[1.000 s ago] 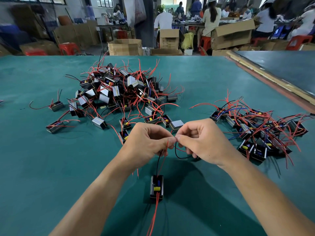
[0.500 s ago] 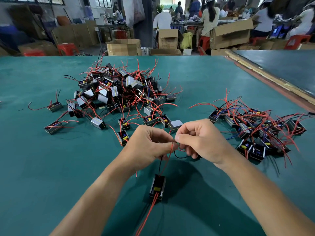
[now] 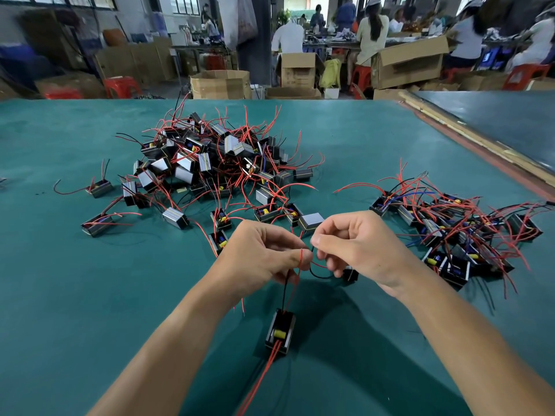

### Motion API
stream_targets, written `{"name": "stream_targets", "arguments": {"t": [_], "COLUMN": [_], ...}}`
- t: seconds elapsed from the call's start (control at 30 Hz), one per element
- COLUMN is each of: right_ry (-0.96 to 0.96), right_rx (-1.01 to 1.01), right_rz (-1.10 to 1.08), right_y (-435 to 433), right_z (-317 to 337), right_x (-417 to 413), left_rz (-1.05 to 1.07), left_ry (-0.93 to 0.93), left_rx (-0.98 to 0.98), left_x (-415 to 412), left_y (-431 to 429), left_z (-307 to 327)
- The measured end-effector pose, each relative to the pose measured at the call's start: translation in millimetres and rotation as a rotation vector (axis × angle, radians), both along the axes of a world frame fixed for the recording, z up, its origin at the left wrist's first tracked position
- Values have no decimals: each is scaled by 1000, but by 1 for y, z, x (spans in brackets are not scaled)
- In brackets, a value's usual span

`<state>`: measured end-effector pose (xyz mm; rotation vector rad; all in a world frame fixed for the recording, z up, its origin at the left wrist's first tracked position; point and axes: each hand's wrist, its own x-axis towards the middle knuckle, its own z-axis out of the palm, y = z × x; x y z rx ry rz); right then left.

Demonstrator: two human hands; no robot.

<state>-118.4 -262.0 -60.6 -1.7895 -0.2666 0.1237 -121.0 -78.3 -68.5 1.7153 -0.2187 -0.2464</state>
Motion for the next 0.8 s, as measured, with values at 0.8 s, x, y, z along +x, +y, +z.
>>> {"name": "stream_targets", "arguments": {"t": [0.8], "right_ry": [-299], "right_rx": [-285], "right_rz": [-4], "right_y": [-3], "right_z": [-15], "right_x": [7], "left_rz": [67], "left_ry": [17], "left_rx": [20], "left_x": [1], "left_y": [0], "left_z": [-3]}}
